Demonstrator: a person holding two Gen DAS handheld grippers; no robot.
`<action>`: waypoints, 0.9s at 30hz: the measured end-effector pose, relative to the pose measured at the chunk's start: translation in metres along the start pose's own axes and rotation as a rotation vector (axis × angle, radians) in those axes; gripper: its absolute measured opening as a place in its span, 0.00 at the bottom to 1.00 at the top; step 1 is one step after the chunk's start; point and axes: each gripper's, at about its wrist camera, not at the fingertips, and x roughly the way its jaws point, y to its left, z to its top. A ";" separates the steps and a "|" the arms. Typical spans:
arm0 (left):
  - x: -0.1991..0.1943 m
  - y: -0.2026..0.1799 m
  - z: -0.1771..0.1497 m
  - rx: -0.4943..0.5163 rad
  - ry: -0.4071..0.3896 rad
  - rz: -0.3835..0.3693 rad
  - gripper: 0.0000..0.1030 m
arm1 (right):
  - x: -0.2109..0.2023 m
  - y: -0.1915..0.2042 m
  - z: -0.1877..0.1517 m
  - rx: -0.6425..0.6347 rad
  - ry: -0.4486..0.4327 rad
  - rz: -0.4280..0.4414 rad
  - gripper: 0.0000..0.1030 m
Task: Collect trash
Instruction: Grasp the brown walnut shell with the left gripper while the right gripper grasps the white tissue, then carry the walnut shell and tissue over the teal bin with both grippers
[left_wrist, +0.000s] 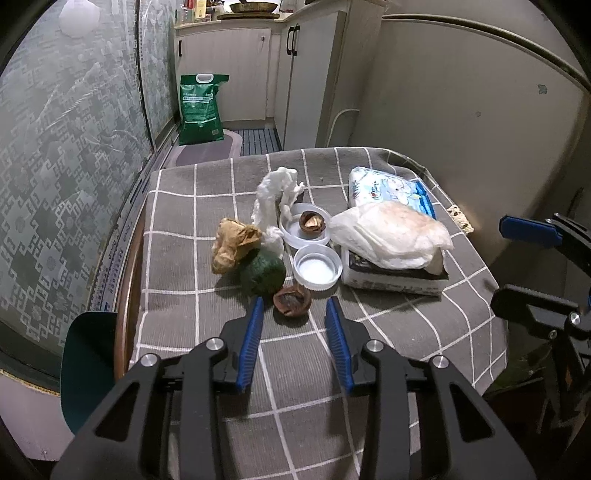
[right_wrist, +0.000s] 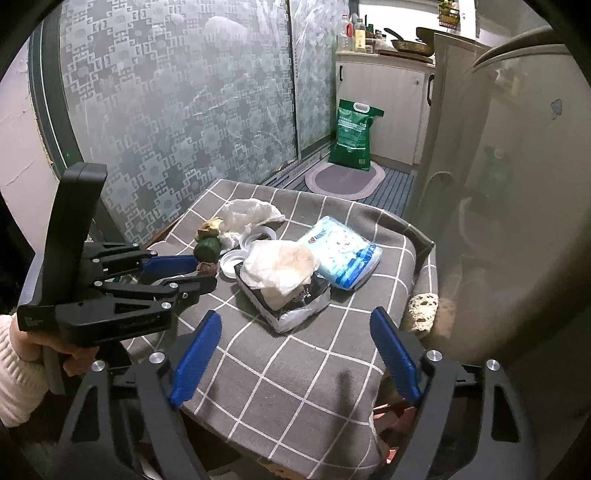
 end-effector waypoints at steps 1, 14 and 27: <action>0.000 0.000 0.000 -0.001 0.001 -0.001 0.37 | 0.001 0.000 0.001 0.001 0.002 0.002 0.79; -0.001 0.011 0.001 -0.008 -0.032 -0.033 0.21 | 0.023 0.008 0.020 0.001 0.013 0.000 0.50; -0.040 0.038 -0.012 -0.036 -0.112 -0.056 0.21 | 0.049 0.009 0.028 0.035 0.080 -0.034 0.21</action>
